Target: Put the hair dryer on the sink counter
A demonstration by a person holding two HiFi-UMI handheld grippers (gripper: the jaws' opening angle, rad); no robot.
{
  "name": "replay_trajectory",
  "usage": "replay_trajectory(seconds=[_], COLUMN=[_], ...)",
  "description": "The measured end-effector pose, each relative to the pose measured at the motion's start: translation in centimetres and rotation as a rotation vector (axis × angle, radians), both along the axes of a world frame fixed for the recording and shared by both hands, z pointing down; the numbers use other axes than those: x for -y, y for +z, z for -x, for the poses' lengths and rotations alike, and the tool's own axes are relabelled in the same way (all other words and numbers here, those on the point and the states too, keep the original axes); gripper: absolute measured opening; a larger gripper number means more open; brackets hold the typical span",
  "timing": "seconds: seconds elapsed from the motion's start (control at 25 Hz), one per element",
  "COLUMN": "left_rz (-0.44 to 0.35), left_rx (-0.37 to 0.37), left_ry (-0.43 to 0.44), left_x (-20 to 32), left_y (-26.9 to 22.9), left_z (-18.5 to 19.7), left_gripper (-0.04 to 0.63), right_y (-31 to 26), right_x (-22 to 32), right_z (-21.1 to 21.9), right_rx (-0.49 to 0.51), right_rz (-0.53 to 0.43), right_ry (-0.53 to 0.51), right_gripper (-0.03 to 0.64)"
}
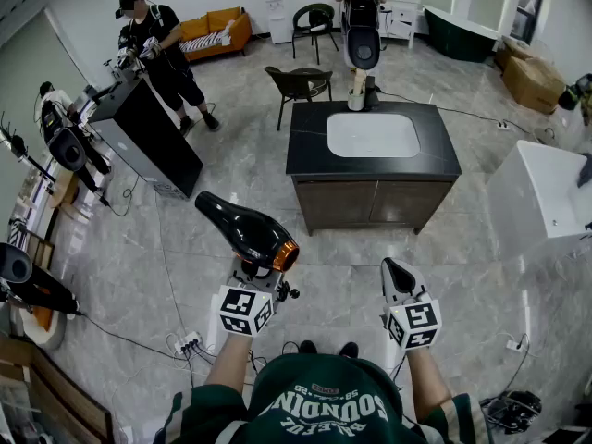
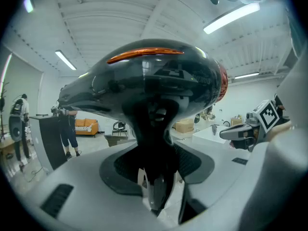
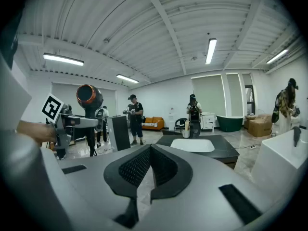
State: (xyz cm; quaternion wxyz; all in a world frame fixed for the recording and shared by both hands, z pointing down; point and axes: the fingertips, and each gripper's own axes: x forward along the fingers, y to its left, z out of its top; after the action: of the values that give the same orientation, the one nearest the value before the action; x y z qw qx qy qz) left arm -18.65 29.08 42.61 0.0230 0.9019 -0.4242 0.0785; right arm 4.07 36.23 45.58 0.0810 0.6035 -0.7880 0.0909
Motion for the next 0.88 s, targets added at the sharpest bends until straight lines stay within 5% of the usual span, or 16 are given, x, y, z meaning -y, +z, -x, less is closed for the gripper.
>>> replay_trajectory(seconds=[0.88], left_rz=[0.065], left_rx=[-0.023], left_ry=[0.118], left_x=[-5.4], left_y=[4.1], left_z=[2.8], left_gripper=[0.198], right_y=[1.2], right_x=[-6.6], right_z=[5.6], right_rx=[0.008], right_rz=[0.037], right_ry=[0.118], right_gripper=[0.044])
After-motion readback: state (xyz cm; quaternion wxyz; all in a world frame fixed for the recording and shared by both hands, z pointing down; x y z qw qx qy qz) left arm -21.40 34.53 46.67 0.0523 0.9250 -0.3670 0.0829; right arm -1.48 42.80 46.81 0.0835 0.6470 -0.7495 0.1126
